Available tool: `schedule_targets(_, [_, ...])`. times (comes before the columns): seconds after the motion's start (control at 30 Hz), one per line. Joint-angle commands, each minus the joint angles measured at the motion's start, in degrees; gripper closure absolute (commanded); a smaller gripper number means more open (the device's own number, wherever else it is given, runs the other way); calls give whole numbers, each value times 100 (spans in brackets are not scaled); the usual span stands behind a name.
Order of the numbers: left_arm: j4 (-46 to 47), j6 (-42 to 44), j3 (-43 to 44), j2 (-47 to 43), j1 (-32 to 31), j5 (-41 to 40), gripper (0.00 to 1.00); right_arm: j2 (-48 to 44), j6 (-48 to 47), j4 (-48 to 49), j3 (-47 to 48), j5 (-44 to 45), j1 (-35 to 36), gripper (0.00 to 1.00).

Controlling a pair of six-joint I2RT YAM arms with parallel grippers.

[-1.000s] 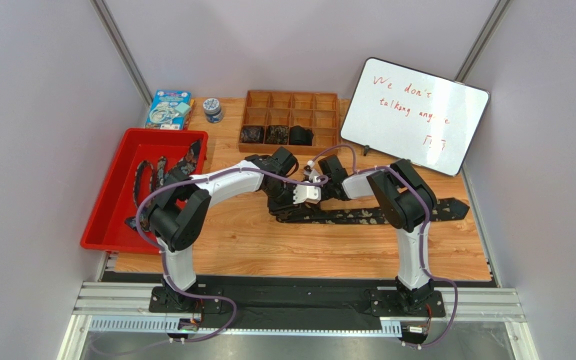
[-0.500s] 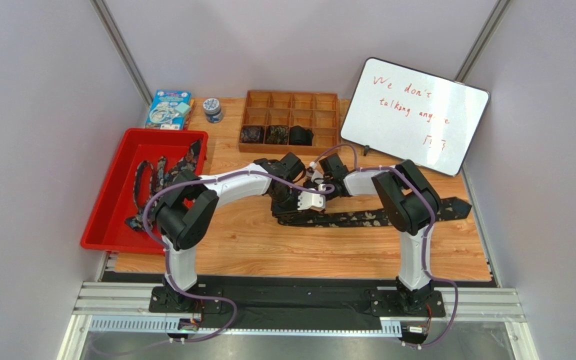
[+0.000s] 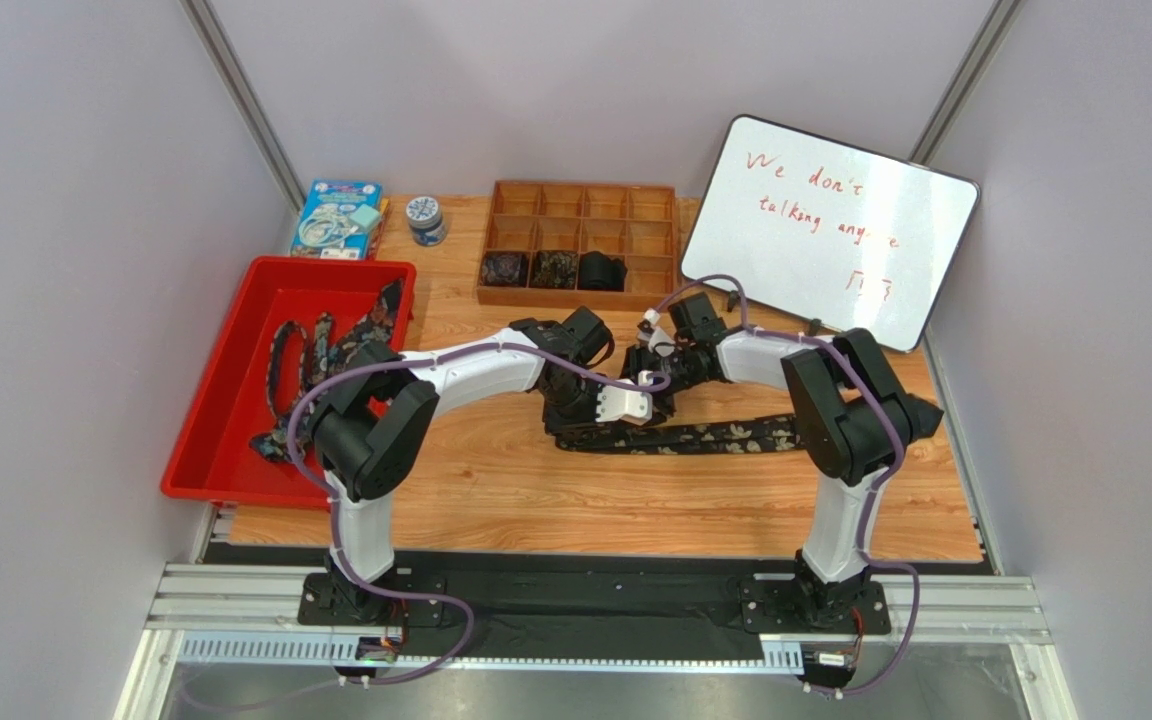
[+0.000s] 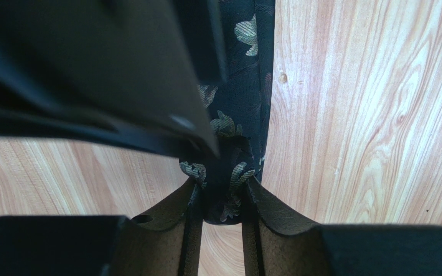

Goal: Roll the ties
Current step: Roll the tie at the center of the board.

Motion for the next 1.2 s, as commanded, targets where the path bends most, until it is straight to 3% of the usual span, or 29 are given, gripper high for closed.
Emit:
schedule_targets(0.0, [-282,159,-157,393,2,-258,67,-120,295,514,-84,-133,250,60])
schedule_targets(0.43, [-326,203,-140,402,-7,-223,65,329,366,831,92,253,514,66])
schedule_targets(0.53, [-335,212,-140,393,-16,-205,63,408,366,823,83,210,523,82])
schedule_targets(0.57, [-335,194,-140,384,-7,-222,62,399,366,805,66,209,515,98])
schedule_targets(0.6, [-326,185,-140,384,2,-223,60,382,349,753,40,209,515,100])
schedule_targets(0.8, [-10,-52,-280,-256,441,497,34,259,287,576,-66,166,488,100])
schedule_targets(0.87, [270,-104,-499,-713,590,882,18,311,304,585,-57,174,488,100])
schedule_targets(0.9, [333,-96,-552,-923,591,937,5,346,305,568,-57,166,488,100])
schedule_targets(1.17, [430,-298,-333,-495,213,429,3,426,340,568,-66,113,479,100])
